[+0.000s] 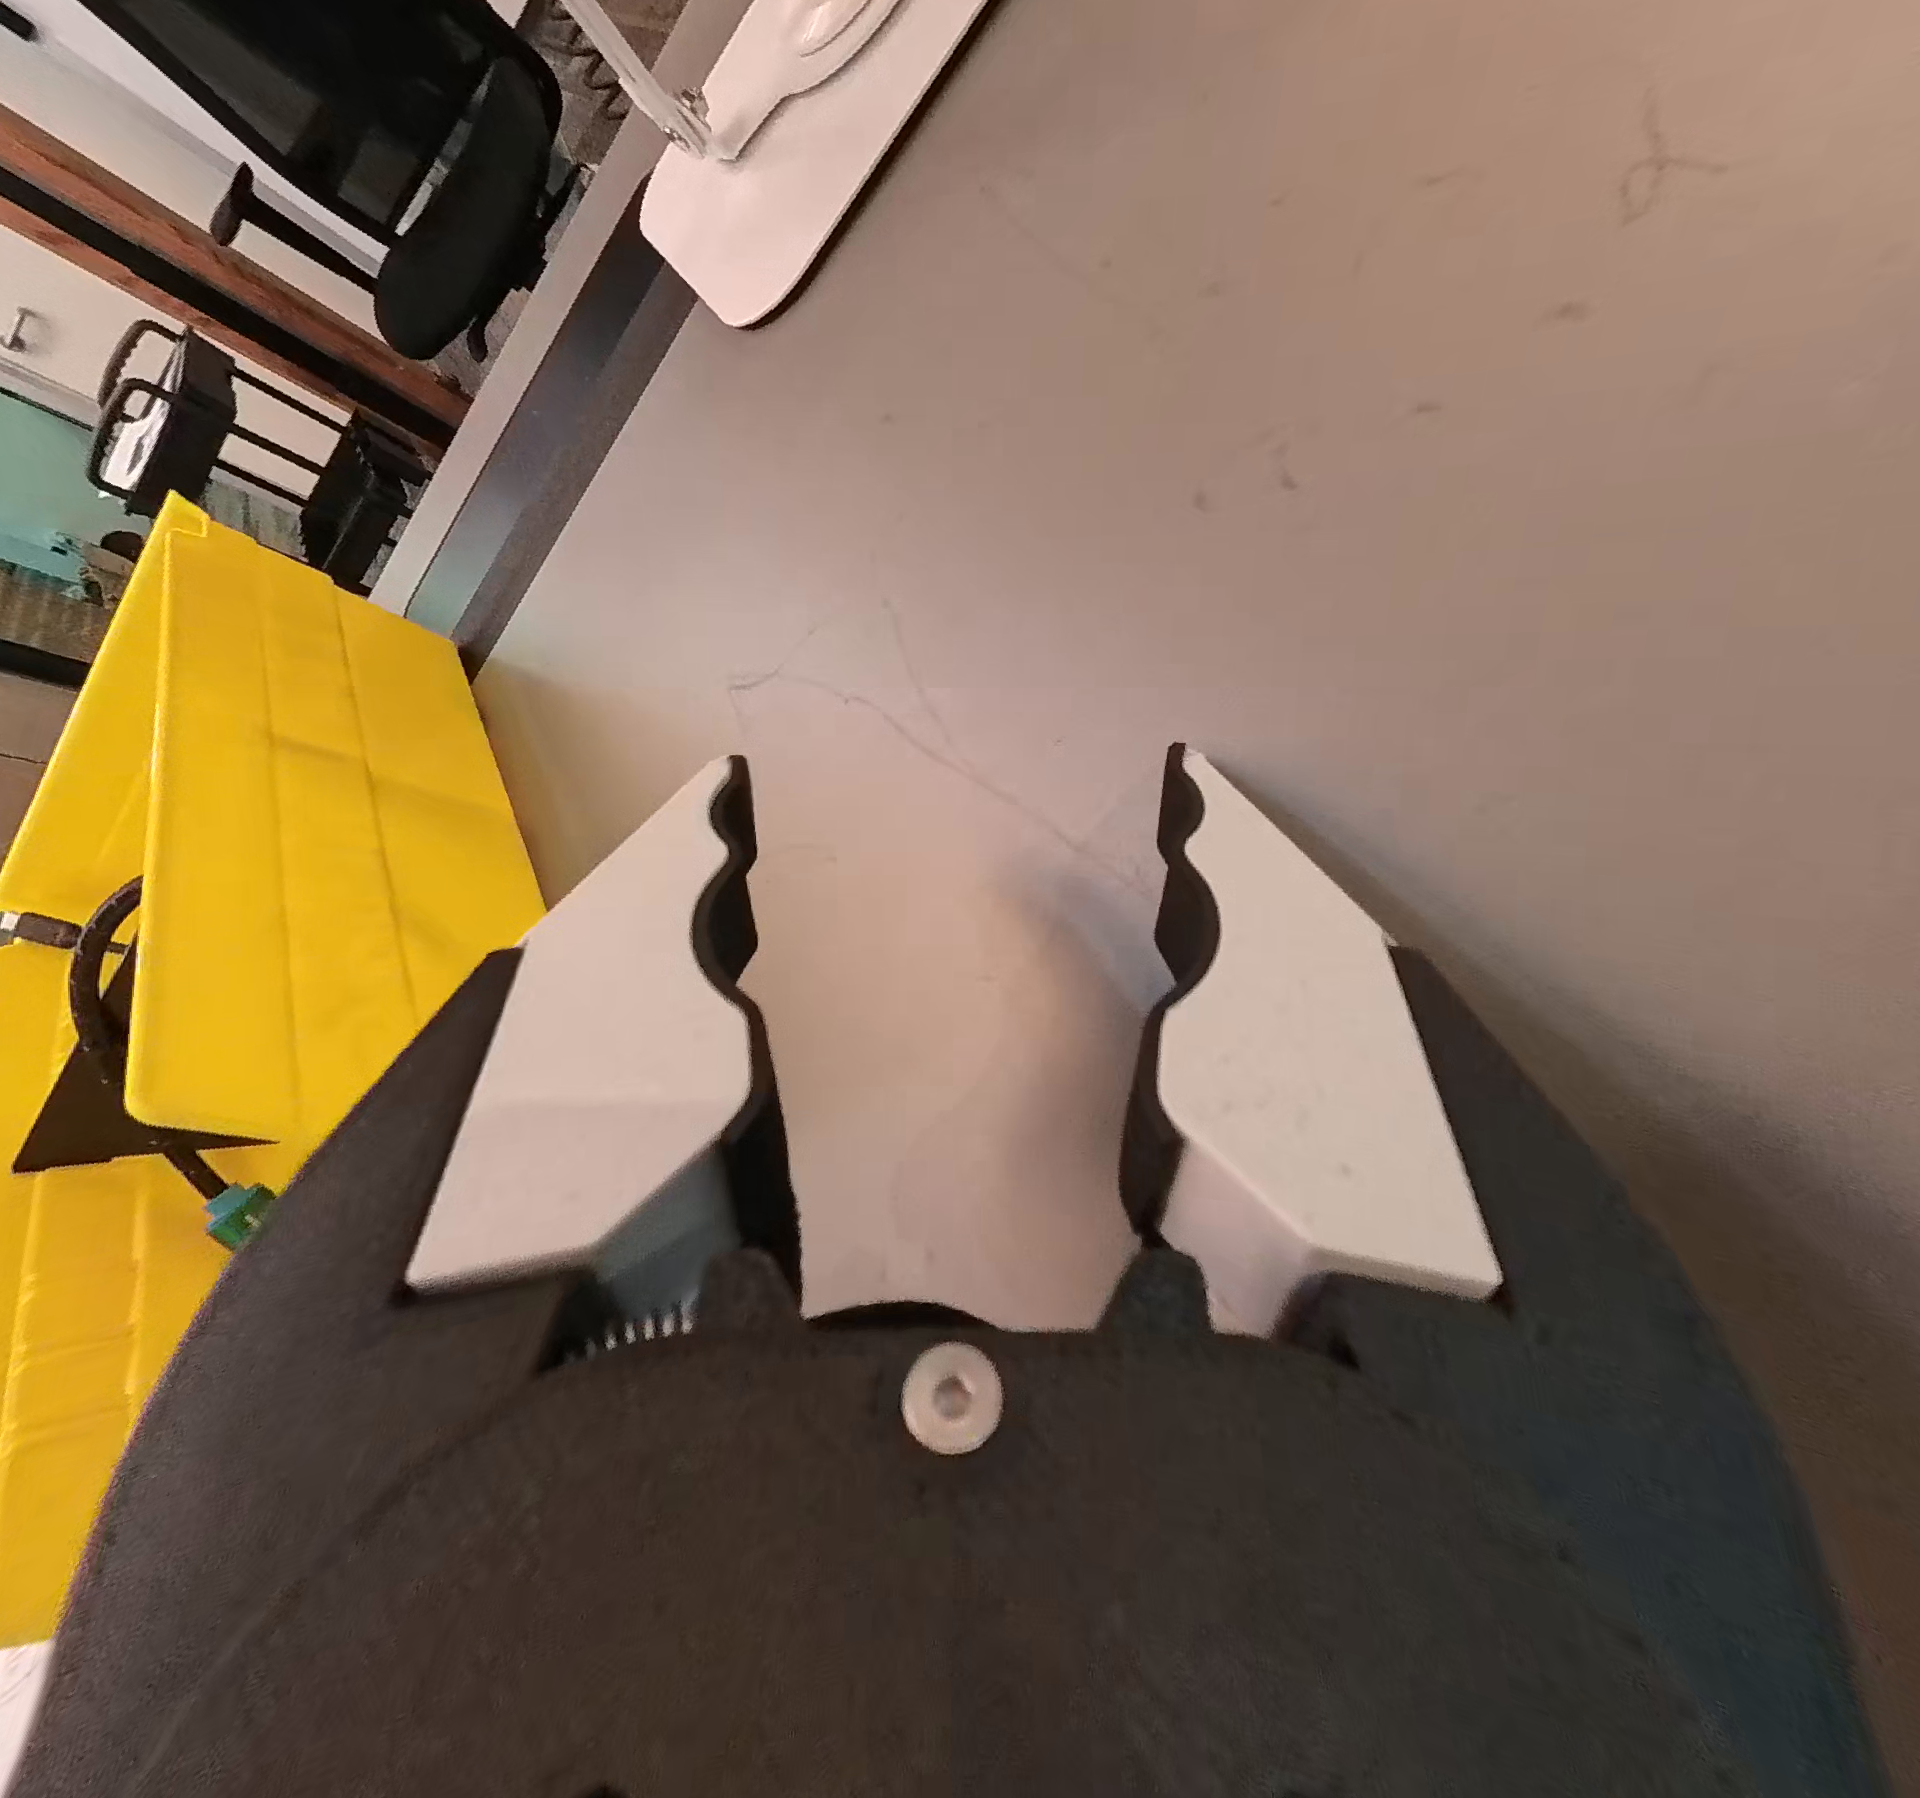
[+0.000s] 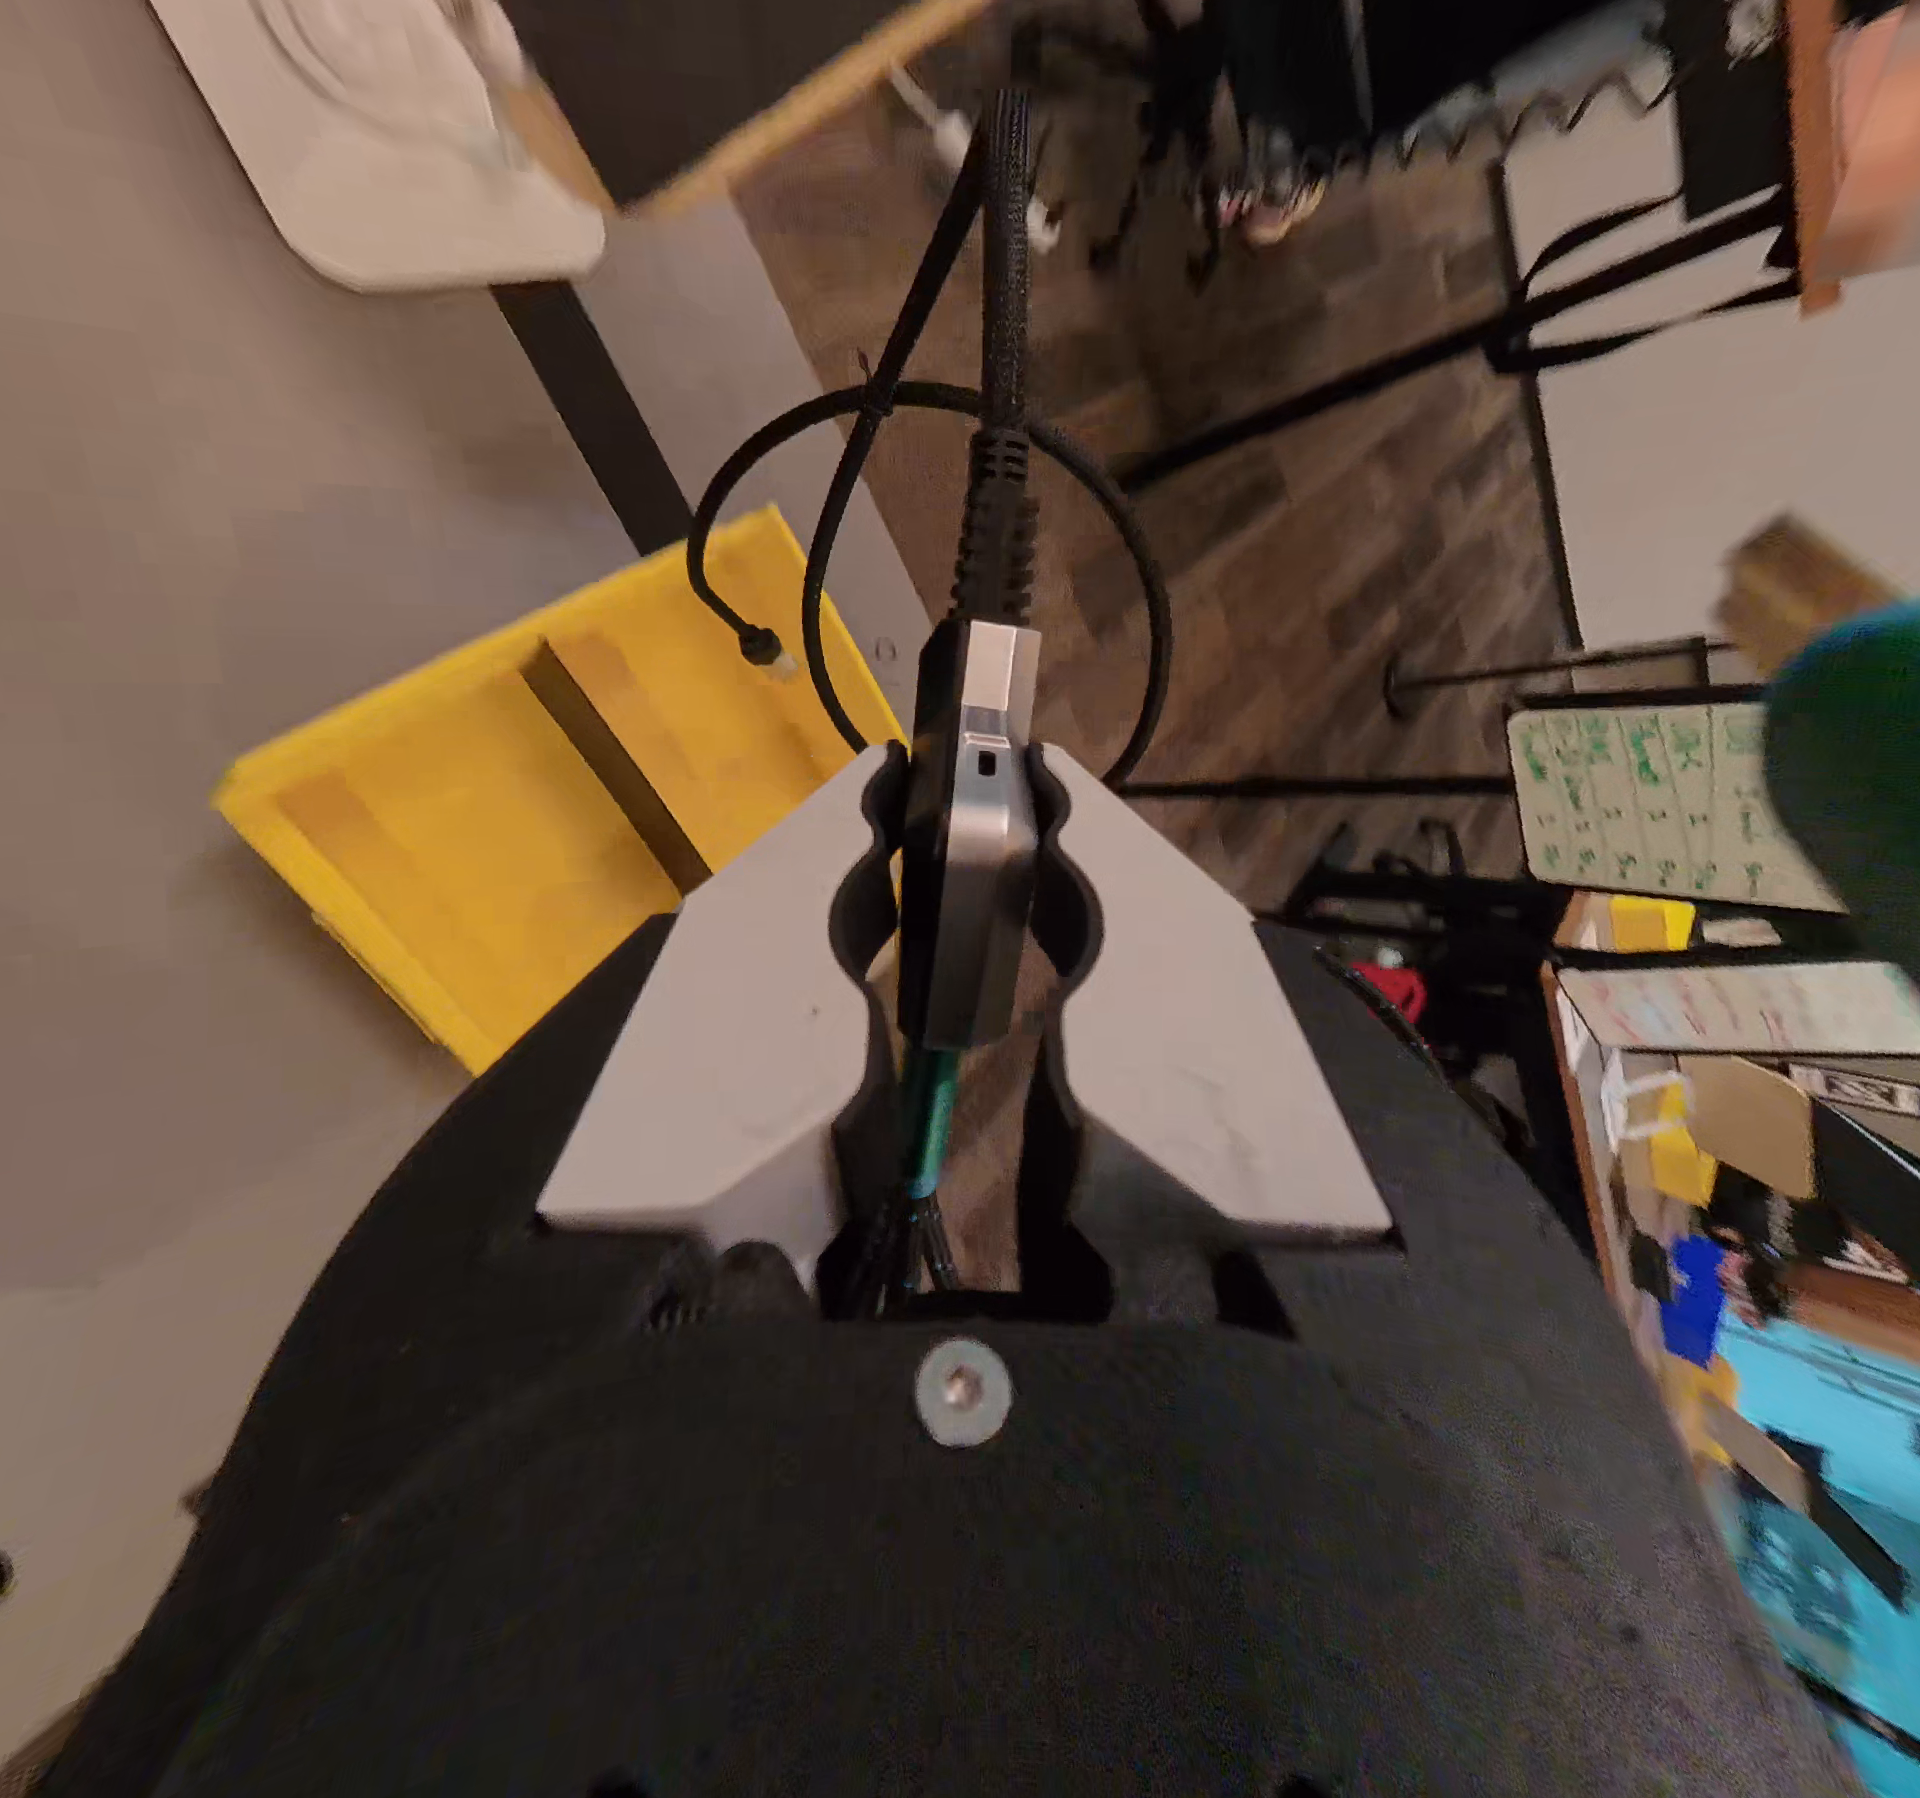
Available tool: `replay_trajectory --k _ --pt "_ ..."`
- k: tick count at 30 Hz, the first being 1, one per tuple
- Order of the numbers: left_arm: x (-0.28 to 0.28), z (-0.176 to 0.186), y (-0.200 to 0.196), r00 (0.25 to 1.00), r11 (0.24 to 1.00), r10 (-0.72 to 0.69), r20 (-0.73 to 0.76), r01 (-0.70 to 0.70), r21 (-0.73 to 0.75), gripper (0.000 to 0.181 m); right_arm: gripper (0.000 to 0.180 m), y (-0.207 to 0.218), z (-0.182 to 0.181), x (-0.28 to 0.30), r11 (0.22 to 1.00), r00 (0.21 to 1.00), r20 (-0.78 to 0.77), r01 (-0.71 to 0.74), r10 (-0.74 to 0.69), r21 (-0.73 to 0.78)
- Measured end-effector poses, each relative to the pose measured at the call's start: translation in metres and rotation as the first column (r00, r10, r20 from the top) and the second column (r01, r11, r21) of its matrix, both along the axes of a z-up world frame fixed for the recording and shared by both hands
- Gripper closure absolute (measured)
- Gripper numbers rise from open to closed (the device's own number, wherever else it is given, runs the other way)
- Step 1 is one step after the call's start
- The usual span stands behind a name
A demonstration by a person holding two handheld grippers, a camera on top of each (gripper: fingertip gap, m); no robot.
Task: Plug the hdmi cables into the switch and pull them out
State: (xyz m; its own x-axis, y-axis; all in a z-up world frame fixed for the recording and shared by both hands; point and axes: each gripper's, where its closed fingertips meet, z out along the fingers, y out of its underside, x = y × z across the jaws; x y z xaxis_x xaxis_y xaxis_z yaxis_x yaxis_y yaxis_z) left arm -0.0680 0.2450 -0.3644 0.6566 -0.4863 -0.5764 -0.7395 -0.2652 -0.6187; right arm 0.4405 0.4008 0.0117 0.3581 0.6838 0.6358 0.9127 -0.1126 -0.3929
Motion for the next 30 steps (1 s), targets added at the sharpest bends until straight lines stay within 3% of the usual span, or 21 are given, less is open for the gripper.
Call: replay_trajectory --k 5,11,19,30 --pt "0.0 0.0 0.0 1.0 1.0 -0.002 0.001 0.002 0.002 0.105 0.159 0.025 -0.049 0.016 0.988 0.978 0.21 0.026 0.006 -0.151" --pt "0.001 -0.002 0.0 1.0 1.0 -0.005 0.011 0.005 -0.003 0.107 0.16 0.051 -0.116 0.0 0.937 0.961 0.248 -0.027 0.121 -0.349" --pt "0.001 -0.003 0.0 1.0 1.0 -0.007 0.021 0.008 -0.007 0.109 0.161 0.078 -0.181 -0.019 0.855 0.981 0.12 -0.069 0.152 -0.514" --pt "0.002 -0.004 0.0 1.0 1.0 -0.014 0.027 0.014 -0.01 0.113 0.161 0.096 -0.245 -0.014 0.741 0.993 -0.109 -0.098 0.034 -0.664"
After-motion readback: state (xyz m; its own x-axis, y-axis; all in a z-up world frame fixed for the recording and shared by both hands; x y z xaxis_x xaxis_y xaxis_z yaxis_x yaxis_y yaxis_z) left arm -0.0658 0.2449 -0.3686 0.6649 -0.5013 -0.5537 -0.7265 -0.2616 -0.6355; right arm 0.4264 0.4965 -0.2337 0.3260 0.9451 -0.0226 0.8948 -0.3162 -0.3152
